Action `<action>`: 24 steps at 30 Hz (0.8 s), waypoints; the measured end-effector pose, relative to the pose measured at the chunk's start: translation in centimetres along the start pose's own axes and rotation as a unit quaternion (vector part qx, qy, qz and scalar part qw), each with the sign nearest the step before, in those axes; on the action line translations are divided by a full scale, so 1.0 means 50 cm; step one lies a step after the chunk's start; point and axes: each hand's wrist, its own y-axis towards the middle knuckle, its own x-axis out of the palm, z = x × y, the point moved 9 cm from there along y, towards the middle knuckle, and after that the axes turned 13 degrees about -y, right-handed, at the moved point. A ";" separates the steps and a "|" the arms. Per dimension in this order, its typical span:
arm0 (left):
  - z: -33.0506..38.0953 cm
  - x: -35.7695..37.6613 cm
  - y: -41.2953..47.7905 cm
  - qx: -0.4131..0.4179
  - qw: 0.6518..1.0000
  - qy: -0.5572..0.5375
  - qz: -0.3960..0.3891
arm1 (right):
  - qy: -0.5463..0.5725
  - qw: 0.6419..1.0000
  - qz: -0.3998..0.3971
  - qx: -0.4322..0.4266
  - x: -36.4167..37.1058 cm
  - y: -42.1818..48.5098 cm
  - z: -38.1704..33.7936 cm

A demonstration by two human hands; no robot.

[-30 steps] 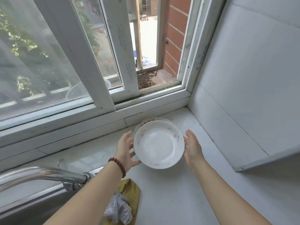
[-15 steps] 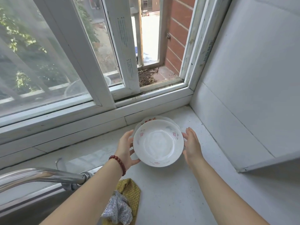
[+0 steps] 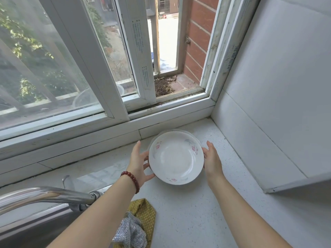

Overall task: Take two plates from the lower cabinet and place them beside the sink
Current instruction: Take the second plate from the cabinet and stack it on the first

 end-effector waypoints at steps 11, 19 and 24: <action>0.010 0.007 -0.018 0.008 1.000 -0.016 -0.002 | 0.033 0.999 -0.002 0.018 -0.004 -0.003 0.001; 0.012 0.005 -0.050 0.023 1.000 -0.010 -0.006 | 0.025 1.000 0.011 0.010 -0.017 -0.026 -0.010; 0.008 0.009 -0.084 0.026 1.000 -0.004 -0.014 | 0.024 1.000 0.019 -0.007 -0.030 -0.057 -0.027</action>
